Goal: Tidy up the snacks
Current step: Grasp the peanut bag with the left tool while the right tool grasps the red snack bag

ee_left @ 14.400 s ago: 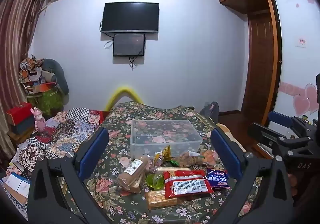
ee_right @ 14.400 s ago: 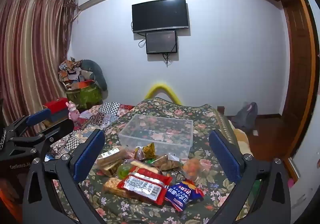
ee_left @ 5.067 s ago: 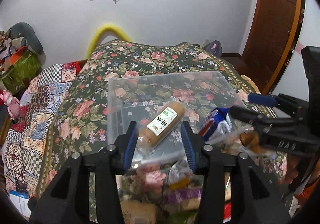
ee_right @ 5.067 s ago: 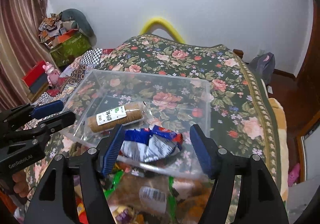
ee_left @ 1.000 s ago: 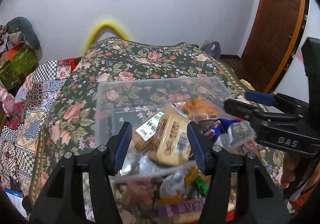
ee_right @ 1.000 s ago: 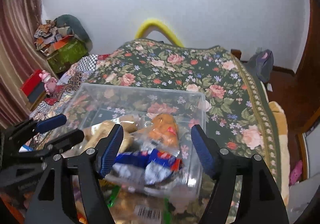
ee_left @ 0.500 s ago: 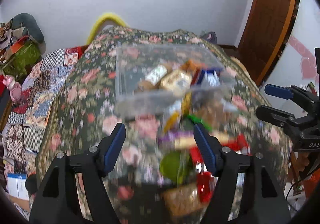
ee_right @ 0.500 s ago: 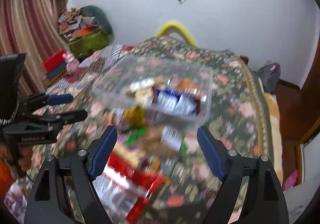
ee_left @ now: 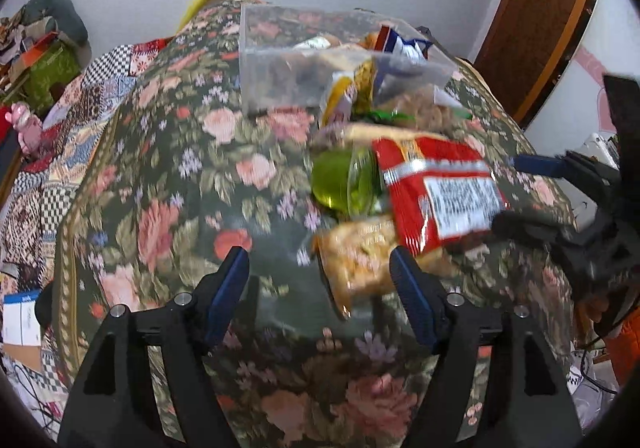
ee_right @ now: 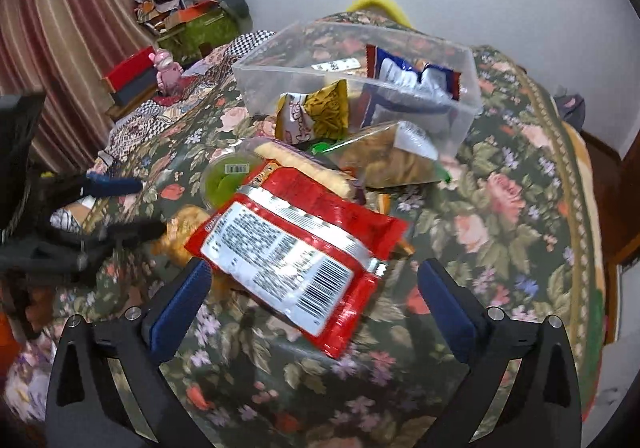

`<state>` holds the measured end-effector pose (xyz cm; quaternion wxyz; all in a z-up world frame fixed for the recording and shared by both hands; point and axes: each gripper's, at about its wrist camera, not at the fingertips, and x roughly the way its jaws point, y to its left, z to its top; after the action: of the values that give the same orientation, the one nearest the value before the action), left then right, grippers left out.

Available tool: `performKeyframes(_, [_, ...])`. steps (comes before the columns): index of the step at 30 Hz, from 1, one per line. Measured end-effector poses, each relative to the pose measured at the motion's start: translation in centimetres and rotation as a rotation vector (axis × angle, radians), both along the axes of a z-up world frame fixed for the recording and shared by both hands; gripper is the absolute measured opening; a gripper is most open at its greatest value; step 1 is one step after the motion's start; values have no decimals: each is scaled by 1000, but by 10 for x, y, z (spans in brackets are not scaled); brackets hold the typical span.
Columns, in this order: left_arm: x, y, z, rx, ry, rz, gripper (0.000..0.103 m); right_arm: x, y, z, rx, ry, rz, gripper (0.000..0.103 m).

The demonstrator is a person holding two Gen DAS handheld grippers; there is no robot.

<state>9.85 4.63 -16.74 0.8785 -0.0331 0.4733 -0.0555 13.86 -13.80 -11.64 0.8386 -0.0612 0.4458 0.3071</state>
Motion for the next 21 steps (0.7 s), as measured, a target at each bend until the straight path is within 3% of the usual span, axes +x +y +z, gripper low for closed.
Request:
performKeyframes(7, [-7,3,-12,-19,22,28,73,27,24,-16,32,134,-118,103])
performKeyframes(10, [-9,1,-13,-27,19,14,73,23,32,-18,-24,89,-129,103])
performKeyframes(14, [-9,-8,-12,-23,7,-18,81,15,33,-17,-80,37,-92,103])
performKeyframes(21, [-1,-25,-14,-42,16,-62,84,19,0,-21,-129,49,-89,103])
